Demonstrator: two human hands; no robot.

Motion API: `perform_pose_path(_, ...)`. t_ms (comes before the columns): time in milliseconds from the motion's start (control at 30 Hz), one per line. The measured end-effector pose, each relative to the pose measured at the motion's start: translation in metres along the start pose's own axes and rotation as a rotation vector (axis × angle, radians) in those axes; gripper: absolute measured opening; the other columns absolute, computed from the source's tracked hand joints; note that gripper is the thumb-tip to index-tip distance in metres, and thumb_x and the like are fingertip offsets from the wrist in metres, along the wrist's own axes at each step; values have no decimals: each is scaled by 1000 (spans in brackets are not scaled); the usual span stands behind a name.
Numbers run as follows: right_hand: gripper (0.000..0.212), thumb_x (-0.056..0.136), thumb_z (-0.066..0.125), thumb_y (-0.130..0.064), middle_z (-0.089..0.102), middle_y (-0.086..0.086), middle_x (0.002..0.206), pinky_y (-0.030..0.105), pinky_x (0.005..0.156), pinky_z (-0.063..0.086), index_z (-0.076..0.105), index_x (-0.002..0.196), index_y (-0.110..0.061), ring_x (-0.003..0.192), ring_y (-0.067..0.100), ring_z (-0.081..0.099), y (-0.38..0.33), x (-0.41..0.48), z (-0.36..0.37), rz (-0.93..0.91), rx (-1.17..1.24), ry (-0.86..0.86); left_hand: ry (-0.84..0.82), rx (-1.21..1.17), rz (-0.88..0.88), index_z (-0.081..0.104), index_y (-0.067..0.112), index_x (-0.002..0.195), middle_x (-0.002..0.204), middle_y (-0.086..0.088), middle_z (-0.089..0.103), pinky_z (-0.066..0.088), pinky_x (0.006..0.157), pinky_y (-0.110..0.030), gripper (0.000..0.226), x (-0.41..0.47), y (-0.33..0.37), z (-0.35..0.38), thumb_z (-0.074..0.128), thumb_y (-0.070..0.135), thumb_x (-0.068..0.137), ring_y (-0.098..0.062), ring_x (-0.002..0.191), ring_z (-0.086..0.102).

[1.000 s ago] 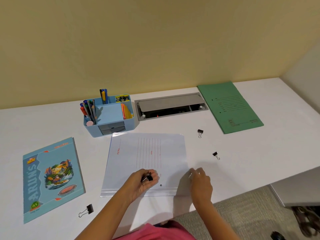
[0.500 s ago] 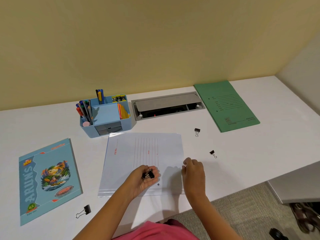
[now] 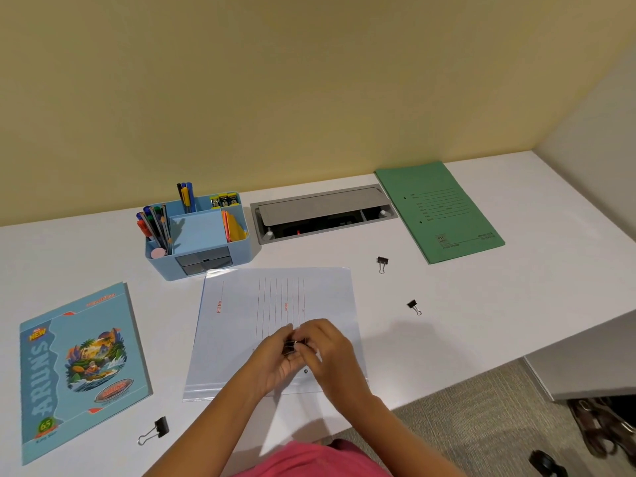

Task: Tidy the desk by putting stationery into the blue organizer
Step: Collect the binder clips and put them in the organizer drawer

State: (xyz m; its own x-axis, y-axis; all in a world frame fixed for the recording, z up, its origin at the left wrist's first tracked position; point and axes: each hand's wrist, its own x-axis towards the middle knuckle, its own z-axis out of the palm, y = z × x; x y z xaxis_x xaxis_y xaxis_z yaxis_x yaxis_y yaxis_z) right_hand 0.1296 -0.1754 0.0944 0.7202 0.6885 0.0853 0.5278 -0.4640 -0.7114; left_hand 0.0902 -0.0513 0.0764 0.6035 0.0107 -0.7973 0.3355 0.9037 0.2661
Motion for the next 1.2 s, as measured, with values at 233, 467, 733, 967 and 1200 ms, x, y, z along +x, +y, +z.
perform_pose_path(233, 21, 86, 59, 5, 67, 14, 110, 38, 95, 48, 68, 104, -2, 107, 27, 61, 79, 13, -32, 204, -172, 262, 0, 66, 13, 59, -14, 107, 90, -22, 64, 61, 66, -37, 27, 9, 1, -2, 46, 8, 98, -28, 83, 65)
perform_pose_path(467, 48, 90, 34, 11, 34, 23, 148, 44, 110, 32, 49, 134, -3, 139, 35, 29, 152, 26, -69, 650, -348, 207, -25, 30, -8, 62, -12, 97, 76, -18, 67, 61, 63, -37, 23, 9, -1, 0, 49, 7, 97, -27, 79, 64)
perform_pose_path(733, 27, 83, 46, 12, 57, 19, 102, 35, 71, 45, 59, 105, 2, 98, 34, 53, 158, 21, -74, 652, -545, 94, -17, 18, 18, 60, -10, 94, 89, -22, 62, 59, 70, -43, 25, 5, 6, 3, 48, 11, 98, -29, 81, 61)
perform_pose_path(967, 10, 78, 54, 11, 57, 24, 77, 41, 57, 44, 62, 83, 7, 77, 40, 54, 148, 20, -73, 525, -458, 273, -2, 24, 23, 60, -9, 93, 88, -22, 62, 58, 71, -42, 27, 5, 7, 4, 45, 12, 99, -29, 80, 61)
perform_pose_path(1200, 19, 74, 66, 7, 63, 7, 87, 26, 75, 47, 65, 90, -4, 82, 21, 58, 64, 22, -46, 61, -234, 316, -24, 51, 8, 59, -7, 95, 86, -21, 61, 59, 64, -36, 25, 5, 6, 13, 44, 12, 98, -29, 77, 59)
